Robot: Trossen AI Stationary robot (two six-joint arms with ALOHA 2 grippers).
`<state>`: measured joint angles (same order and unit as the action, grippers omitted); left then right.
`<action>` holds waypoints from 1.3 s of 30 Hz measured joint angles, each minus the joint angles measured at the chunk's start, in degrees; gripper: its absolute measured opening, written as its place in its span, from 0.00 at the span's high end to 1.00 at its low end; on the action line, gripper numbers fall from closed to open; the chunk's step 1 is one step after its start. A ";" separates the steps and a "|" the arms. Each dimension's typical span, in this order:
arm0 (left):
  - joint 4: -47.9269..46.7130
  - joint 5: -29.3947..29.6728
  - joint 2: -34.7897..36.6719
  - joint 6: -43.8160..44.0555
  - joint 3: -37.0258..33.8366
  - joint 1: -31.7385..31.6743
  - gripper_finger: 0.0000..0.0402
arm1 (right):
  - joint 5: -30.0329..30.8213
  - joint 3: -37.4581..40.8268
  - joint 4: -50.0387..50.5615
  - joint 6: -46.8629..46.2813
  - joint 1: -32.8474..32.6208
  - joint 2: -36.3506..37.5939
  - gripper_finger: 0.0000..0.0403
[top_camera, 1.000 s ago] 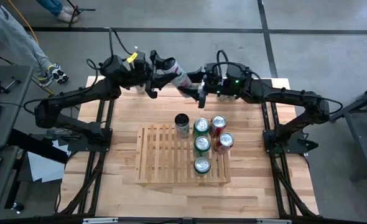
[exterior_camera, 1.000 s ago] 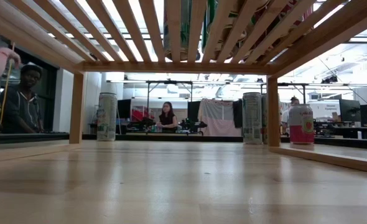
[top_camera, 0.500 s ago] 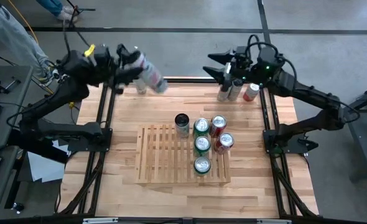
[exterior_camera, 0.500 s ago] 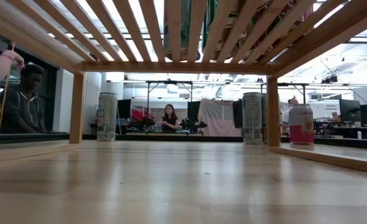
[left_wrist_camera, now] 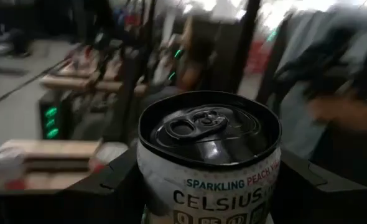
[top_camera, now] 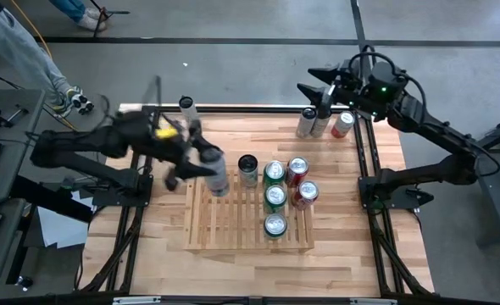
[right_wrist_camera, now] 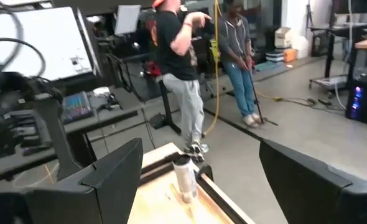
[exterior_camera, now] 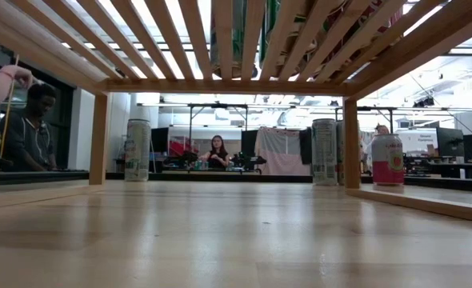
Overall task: Place canned beverage on shelf
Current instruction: Put the left white-pink soda can on the shelf aligned with the other white-pink soda can
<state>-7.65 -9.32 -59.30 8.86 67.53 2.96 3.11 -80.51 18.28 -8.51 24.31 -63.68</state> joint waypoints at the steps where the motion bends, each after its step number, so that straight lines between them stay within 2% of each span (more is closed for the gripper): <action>1: 0.28 1.38 -1.06 -0.90 0.01 0.49 0.42 | 0.05 0.00 0.39 0.02 0.28 -0.09 0.24; 7: 0.95 1.70 -6.44 1.50 -0.31 1.71 0.42 | 0.11 0.00 2.45 0.00 1.52 -0.41 0.24; 13: 2.43 2.27 -8.56 6.62 -0.17 5.15 0.42 | 0.11 0.00 3.60 1.82 2.46 -0.41 0.24; 19: 1.51 11.26 -10.67 11.49 -0.24 10.52 0.42 | -0.33 0.00 3.45 4.43 2.46 -0.39 0.24; 23: 1.19 17.19 -11.65 12.02 -0.24 13.65 0.42 | -3.60 0.00 3.45 3.86 2.46 -0.39 0.24; 26: 1.65 19.36 -11.66 11.02 -0.48 15.30 0.42 | -6.99 0.00 3.45 0.49 1.80 -0.39 0.24; 29: 3.17 20.67 -10.33 10.06 -3.82 16.74 0.42 | -8.70 0.00 3.46 -2.20 0.17 -0.39 0.24; 32: 10.41 20.79 -8.46 10.82 -10.69 18.13 0.42 | -8.78 0.00 3.74 -4.55 -2.06 -0.41 0.24; 36: 29.58 24.75 -5.34 11.01 -21.13 20.26 0.42 | -8.58 0.00 3.74 -6.23 -4.83 -0.41 0.24; 38: 37.28 26.36 -5.31 7.59 -23.86 20.48 0.42 | -6.95 0.00 3.74 -7.41 -6.10 -0.41 0.24; 39: 38.21 27.20 -5.50 5.19 -24.06 20.35 0.42 | -5.95 0.00 3.75 -7.93 -6.72 -0.41 0.24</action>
<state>30.55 17.87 -64.80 14.05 43.46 23.31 -2.84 -80.51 22.04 -16.44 17.59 -64.10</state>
